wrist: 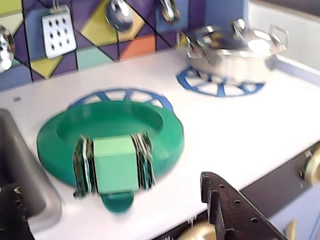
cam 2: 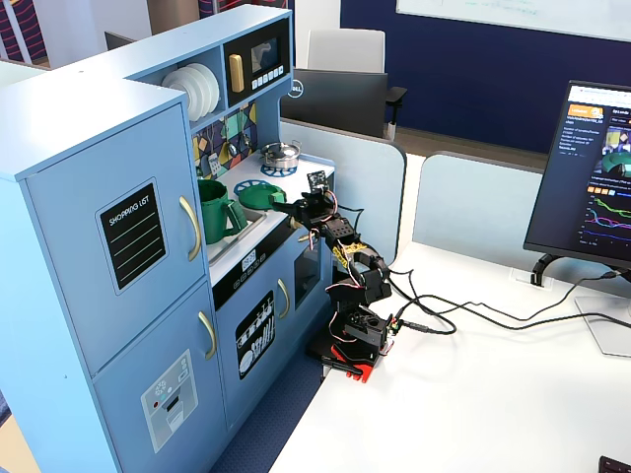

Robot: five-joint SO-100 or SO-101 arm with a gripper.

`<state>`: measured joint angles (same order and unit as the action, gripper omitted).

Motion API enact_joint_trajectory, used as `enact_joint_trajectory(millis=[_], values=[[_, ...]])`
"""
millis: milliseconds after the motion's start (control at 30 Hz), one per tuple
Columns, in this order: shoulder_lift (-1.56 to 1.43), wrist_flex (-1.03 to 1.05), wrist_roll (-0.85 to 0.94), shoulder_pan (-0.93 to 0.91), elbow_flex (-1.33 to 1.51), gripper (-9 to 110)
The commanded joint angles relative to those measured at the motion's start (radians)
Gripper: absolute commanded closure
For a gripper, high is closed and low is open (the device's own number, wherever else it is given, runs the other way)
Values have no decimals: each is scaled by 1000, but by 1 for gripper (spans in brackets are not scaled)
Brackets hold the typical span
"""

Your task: Pick up the lid from the counter and put it on the green recipient

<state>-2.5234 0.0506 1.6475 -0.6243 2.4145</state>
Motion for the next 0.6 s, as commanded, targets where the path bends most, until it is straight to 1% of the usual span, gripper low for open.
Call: enact_joint_trajectory(millis=[0,567], values=[[66,-81,-18,12,-60,59],[434,-178,-38,57,-307,64]])
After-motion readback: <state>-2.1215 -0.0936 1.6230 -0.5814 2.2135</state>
